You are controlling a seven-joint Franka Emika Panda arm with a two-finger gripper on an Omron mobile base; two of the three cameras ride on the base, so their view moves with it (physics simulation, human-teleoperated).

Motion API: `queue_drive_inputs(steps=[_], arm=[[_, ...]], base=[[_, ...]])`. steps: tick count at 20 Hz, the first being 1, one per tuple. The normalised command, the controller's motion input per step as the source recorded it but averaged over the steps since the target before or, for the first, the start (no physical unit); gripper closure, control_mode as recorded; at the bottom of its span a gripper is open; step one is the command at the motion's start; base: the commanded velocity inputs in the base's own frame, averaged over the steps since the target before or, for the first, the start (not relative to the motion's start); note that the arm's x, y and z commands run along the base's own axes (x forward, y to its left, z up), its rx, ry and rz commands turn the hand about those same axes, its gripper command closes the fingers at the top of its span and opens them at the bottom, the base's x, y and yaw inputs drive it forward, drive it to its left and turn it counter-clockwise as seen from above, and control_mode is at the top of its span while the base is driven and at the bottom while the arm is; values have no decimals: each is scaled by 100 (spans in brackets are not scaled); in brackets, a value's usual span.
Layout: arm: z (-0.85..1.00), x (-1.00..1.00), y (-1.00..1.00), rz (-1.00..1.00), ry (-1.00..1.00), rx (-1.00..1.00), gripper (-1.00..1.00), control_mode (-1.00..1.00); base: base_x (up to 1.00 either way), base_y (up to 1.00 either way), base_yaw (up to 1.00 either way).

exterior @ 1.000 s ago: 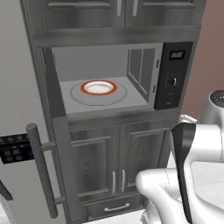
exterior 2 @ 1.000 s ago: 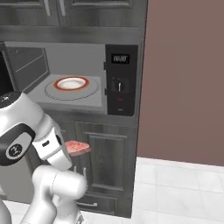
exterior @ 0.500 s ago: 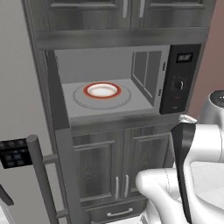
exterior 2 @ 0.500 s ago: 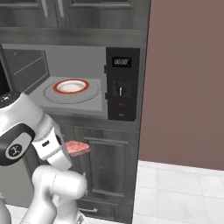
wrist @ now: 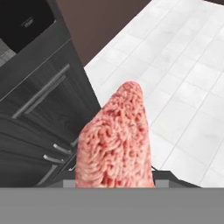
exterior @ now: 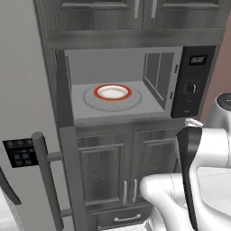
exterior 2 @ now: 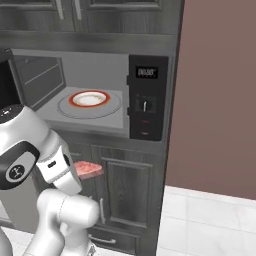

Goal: Transport the steak from the fridge to the microwave and turn on the microwave.

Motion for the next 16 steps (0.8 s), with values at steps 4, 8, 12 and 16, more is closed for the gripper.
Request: queue_drive_inputs(steps=[4, 8, 12, 16], arm=[[0, 0, 0, 0, 0, 0, 100, 100], [0, 0, 0, 0, 0, 0, 100, 100], [0, 0, 0, 0, 0, 0, 100, 100], [0, 0, 0, 0, 0, 0, 100, 100]], base=[[10, 16, 19], [16, 19, 22], [23, 19, 25], [28, 13, 25]])
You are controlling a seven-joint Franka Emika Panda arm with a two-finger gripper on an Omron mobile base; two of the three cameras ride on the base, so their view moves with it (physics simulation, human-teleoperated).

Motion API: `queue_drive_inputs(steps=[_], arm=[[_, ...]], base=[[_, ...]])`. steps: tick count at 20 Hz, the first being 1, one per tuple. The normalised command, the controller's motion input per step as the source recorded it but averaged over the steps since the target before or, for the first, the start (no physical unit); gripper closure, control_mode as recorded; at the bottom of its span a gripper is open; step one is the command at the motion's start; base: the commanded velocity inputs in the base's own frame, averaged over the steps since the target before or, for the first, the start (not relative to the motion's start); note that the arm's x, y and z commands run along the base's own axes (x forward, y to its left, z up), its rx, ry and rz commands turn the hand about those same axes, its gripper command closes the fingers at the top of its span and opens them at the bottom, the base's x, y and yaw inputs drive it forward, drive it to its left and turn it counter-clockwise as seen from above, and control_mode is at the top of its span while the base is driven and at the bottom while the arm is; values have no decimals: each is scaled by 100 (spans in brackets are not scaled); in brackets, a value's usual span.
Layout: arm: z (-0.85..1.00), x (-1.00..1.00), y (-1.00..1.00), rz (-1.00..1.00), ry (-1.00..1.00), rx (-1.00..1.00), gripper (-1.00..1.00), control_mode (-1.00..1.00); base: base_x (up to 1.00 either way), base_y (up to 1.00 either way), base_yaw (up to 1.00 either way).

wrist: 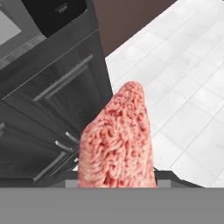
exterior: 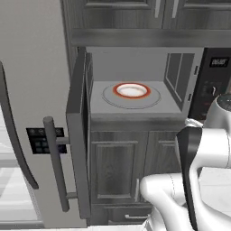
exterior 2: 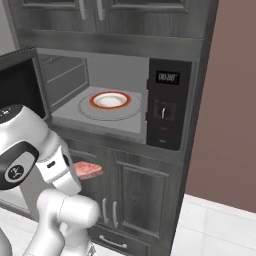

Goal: Transport the steak from the fridge to the microwave and turn on the microwave.

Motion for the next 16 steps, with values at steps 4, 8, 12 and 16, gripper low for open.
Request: queue_drive_inputs(steps=[4, 8, 12, 16], arm=[[0, 0, 0, 0, 0, 0, 100, 100], [0, 0, 0, 0, 0, 0, 100, 100], [0, 3, 0, 5, 0, -1, 100, -100], [0, 20, 1, 16, 0, -6, 100, -100]], base=[[34, 10, 27], [28, 8, 27], [8, 2, 17], [0, 0, 0]])
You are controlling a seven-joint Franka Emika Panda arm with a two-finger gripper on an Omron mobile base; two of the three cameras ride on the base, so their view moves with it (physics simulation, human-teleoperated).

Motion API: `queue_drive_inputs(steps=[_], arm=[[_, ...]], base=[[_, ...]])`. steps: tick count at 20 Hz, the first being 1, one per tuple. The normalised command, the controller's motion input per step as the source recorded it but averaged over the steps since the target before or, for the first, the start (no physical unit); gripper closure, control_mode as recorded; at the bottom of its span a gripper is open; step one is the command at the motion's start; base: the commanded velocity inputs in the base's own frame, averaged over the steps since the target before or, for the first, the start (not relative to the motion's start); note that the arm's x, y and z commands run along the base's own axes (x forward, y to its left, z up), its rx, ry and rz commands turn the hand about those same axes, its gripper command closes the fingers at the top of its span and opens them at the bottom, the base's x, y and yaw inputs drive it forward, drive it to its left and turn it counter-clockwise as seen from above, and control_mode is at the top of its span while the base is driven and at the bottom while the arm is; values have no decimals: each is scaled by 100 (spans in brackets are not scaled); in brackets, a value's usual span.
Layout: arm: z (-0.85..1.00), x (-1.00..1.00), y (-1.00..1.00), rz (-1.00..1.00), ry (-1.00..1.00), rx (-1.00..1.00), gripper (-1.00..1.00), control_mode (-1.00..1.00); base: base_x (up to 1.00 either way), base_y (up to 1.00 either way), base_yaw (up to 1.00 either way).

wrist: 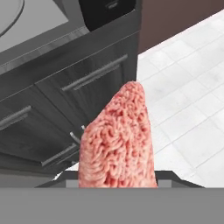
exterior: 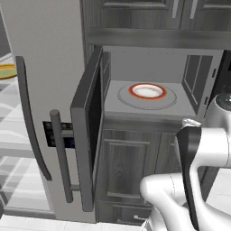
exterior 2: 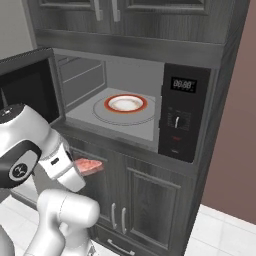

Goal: Transport the steak from the fridge to the microwave and turn on the microwave.

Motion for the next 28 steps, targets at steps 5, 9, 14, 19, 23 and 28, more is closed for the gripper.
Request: queue_drive_inputs(steps=[5, 9, 14, 19, 23, 28], arm=[[0, 48, 11, 8, 0, -5, 100, -100], [0, 50, 18, 7, 0, -1, 100, -100], [0, 51, 1, 8, 0, 0, 100, -100], [0, 47, 0, 8, 0, 0, 100, -100], [0, 53, 0, 9, -1, 0, 100, -100], [0, 36, 0, 7, -12, 0, 100, -100]], base=[[0, 0, 0], [0, 0, 0], [0, 0, 0], [0, 0, 0], [0, 0, 0], [0, 0, 0]])
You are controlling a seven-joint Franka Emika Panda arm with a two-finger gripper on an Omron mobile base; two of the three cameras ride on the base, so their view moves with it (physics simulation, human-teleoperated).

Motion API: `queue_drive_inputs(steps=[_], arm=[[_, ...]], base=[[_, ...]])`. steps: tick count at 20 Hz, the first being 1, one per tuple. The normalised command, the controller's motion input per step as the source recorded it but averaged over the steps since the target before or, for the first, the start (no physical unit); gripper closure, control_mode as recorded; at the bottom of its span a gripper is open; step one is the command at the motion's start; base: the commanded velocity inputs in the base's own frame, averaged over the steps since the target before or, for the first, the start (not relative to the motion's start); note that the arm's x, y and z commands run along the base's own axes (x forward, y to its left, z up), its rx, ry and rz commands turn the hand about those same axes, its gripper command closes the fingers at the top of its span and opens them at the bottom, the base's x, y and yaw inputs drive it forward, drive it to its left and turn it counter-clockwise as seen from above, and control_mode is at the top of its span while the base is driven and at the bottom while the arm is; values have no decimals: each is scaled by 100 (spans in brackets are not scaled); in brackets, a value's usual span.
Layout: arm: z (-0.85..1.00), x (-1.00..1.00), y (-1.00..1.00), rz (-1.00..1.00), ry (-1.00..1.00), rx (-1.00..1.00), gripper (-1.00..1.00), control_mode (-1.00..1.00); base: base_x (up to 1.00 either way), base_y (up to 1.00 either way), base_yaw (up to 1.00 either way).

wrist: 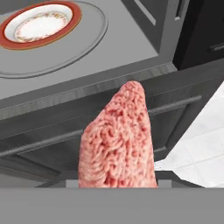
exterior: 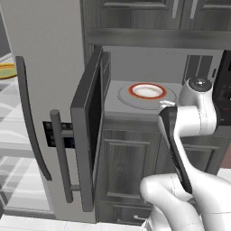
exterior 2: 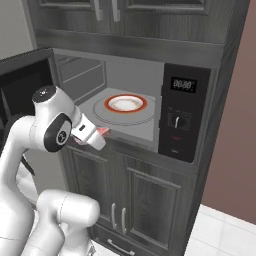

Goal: Transport the steak from the fridge to the microwave and turn on the microwave.

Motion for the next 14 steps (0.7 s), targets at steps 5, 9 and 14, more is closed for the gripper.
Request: queue_drive_inputs(steps=[5, 9, 14], arm=[[0, 41, 0, 6, -12, -2, 100, -100], [0, 35, 0, 4, -14, -7, 100, -100], [18, 22, 3, 0, -3, -5, 100, -100]], base=[[0, 0, 0], [0, 0, 0], [0, 0, 0]])
